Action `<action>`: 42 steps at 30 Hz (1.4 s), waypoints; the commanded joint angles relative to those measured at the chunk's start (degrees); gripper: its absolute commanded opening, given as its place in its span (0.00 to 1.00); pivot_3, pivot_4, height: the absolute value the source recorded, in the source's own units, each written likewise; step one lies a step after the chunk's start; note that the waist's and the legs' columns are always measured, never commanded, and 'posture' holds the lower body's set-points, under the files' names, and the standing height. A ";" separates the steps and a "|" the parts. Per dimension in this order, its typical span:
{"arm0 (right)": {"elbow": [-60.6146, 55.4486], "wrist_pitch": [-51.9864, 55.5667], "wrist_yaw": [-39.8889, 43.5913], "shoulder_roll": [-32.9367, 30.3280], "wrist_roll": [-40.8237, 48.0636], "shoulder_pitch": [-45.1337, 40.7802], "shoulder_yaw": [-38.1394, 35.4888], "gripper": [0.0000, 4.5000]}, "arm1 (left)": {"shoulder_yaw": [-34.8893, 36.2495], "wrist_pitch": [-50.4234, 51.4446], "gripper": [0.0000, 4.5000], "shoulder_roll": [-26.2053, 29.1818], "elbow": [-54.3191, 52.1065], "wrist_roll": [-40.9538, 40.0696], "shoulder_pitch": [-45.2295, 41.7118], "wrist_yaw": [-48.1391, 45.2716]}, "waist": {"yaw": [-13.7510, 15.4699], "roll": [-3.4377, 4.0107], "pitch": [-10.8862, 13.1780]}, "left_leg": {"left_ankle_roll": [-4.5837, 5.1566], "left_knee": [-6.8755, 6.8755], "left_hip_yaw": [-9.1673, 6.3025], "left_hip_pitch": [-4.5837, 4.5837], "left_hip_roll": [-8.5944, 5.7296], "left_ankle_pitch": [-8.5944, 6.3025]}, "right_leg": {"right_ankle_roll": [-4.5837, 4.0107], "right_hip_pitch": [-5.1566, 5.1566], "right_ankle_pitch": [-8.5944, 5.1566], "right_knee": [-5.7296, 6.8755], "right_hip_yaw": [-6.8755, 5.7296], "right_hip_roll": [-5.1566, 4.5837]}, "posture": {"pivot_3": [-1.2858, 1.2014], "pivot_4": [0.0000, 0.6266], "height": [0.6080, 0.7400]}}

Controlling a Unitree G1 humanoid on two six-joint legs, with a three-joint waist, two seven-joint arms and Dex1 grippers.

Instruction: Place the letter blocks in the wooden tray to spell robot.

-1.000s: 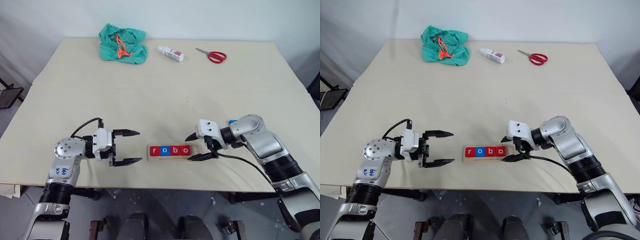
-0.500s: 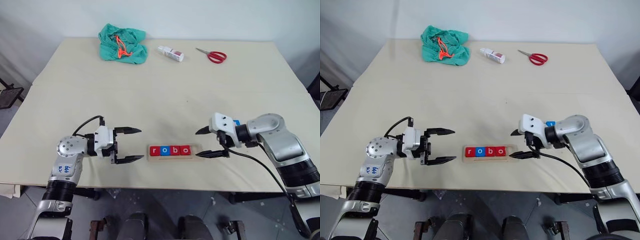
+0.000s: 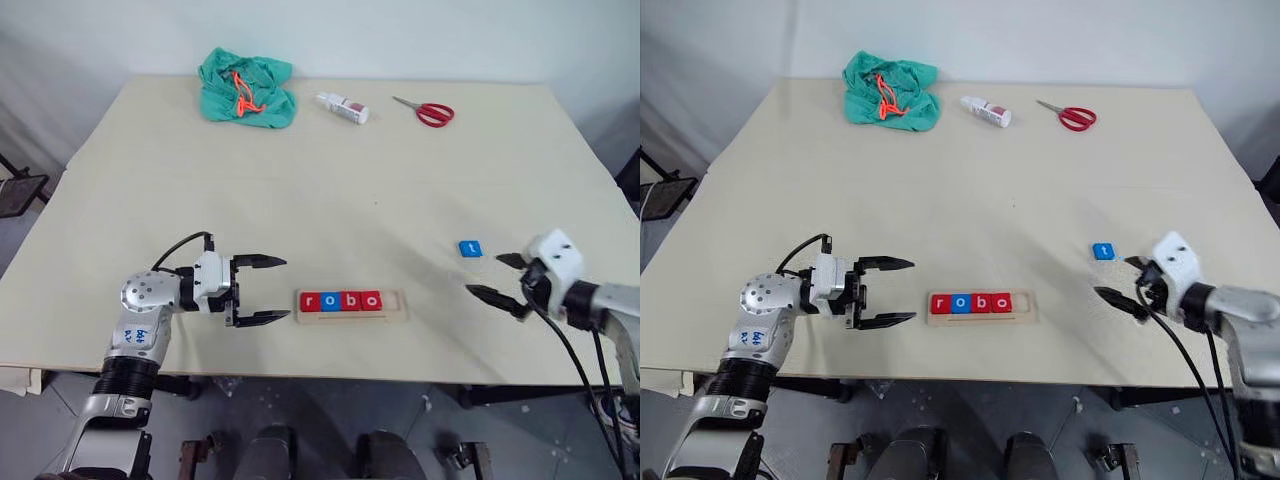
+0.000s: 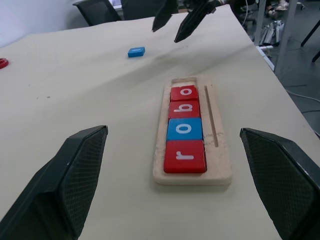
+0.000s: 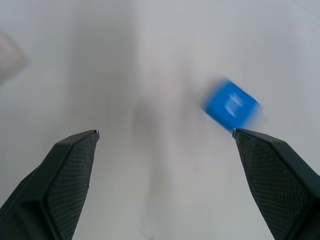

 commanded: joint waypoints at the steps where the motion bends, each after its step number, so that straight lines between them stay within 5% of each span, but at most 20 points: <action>1: -5.01 2.91 -6.04 2.22 2.72 2.76 -5.81 1.00 | 0.34 -0.81 1.00 0.06 0.49 -0.37 -0.93 -0.66 | -0.24 0.01 0.00 | 0.00 0.00 0.03 0.01 -0.01 0.00 | 0.00 0.00 0.00 -0.01 0.02 -0.01 | 0.52 0.24 1.00; 10: -10.44 5.56 -10.56 3.66 4.91 7.91 -6.21 1.00 | 0.13 -0.95 1.00 -0.11 2.23 -0.41 -2.43 -1.99 | -0.24 0.02 -0.01 | 0.00 -0.01 0.11 0.07 0.02 0.00 | 0.00 0.00 0.00 0.00 0.15 0.02 | 0.52 0.24 1.00; 22: -9.18 6.57 -14.85 4.54 6.37 2.12 -3.82 1.00 | 0.16 -1.31 1.00 -0.31 2.91 -0.30 -3.09 -2.47 | -0.42 0.02 -0.01 | 0.00 -0.02 0.16 0.11 0.01 0.00 | 0.00 0.01 0.00 0.00 0.20 0.01 | 0.52 0.24 1.00; 42: 23.49 -6.63 -22.97 13.63 -0.02 -20.68 6.06 1.00 | 1.09 0.67 1.00 0.82 -3.88 -0.88 1.72 0.89 | -0.65 0.03 -0.01 | -0.01 -0.10 0.15 0.13 0.03 0.01 | 0.00 -0.06 0.00 0.06 0.25 0.04 | 0.52 0.24 1.00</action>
